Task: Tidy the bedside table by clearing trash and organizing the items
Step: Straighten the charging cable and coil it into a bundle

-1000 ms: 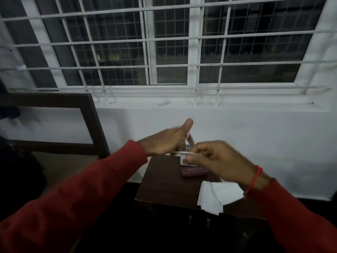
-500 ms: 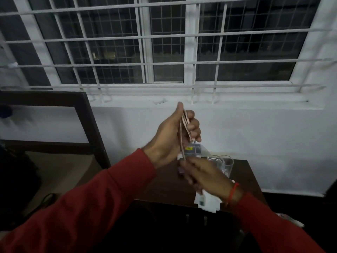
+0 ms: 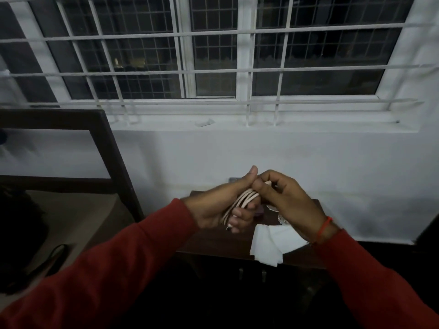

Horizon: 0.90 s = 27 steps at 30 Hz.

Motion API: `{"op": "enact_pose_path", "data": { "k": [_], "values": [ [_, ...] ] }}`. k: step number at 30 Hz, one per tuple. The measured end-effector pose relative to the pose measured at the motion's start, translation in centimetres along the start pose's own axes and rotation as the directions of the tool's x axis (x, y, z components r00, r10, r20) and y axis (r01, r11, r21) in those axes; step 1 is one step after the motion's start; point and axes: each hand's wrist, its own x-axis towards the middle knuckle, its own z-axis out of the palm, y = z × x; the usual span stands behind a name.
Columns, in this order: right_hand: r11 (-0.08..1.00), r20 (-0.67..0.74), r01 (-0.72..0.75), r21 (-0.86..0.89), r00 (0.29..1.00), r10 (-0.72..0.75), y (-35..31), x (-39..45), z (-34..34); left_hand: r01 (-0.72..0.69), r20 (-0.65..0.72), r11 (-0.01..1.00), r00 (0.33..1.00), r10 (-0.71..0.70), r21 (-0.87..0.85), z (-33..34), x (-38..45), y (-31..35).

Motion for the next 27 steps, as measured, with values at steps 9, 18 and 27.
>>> {"op": "enact_pose_path", "data": {
  "k": [9, 18, 27],
  "values": [
    [0.958, -0.045, 0.152, 0.242, 0.988, -0.146, 1.5, -0.1, 1.5, -0.256, -0.239, 0.959, 0.93, 0.279, 0.126, -0.9, 0.5, -0.5],
    [0.958, -0.259, 0.262, 0.117, 0.939, -0.225, 4.3, 2.2, 3.7, -0.339, -0.736, 0.839, 0.41, 0.539, 0.426, -2.2, 3.2, -3.1],
    [0.977, -0.524, -0.019, 0.212, 0.842, 0.13, 17.0, 0.1, 2.3, -0.282, -0.638, 0.799, 0.488, 0.596, 0.531, -4.0, 8.0, -17.0]
  ]
}}
